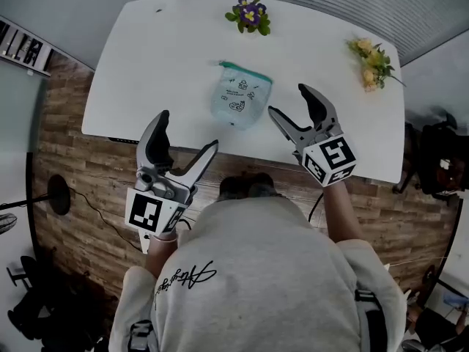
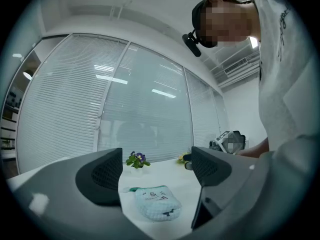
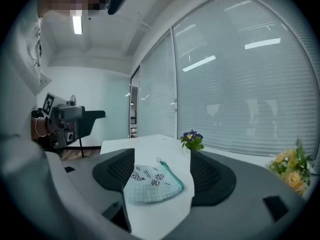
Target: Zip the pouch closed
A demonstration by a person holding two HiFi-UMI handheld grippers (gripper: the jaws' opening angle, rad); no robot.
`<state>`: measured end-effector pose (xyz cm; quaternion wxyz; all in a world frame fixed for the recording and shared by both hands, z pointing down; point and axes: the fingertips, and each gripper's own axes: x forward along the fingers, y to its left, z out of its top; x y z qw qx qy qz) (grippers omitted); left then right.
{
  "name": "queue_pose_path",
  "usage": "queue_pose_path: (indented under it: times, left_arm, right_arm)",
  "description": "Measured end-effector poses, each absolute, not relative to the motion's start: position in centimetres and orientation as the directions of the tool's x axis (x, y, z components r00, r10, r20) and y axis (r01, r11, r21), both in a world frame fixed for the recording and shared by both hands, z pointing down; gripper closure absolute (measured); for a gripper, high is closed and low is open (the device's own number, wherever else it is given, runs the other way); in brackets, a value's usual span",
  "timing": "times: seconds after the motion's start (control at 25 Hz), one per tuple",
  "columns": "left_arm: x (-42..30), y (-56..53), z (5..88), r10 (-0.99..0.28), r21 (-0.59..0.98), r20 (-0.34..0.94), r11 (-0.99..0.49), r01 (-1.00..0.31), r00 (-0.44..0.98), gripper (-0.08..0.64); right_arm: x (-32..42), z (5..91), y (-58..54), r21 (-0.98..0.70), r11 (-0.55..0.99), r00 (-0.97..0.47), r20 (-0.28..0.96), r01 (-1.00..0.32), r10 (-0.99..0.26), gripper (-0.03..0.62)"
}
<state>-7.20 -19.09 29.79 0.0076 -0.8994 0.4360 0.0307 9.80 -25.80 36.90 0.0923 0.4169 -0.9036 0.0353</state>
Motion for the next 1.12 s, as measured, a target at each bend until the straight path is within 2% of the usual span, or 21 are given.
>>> queue_pose_path:
  times: [0.44,1.12]
  left_arm:
    - [-7.1,-19.0,30.4,-0.818,-0.012,-0.036,-0.574,-0.819,0.574,0.146]
    - [-8.8,-18.7,30.6,-0.827,-0.015,-0.022,-0.561,-0.827,0.562,0.146]
  right_arm:
    - [8.0,45.0,-32.3,-0.074,0.667,-0.635,0.398,-0.742,-0.662,0.273]
    - [6.1,51.8,-34.2,-0.049,0.647,-0.532,0.619,-0.761,-0.577,0.276]
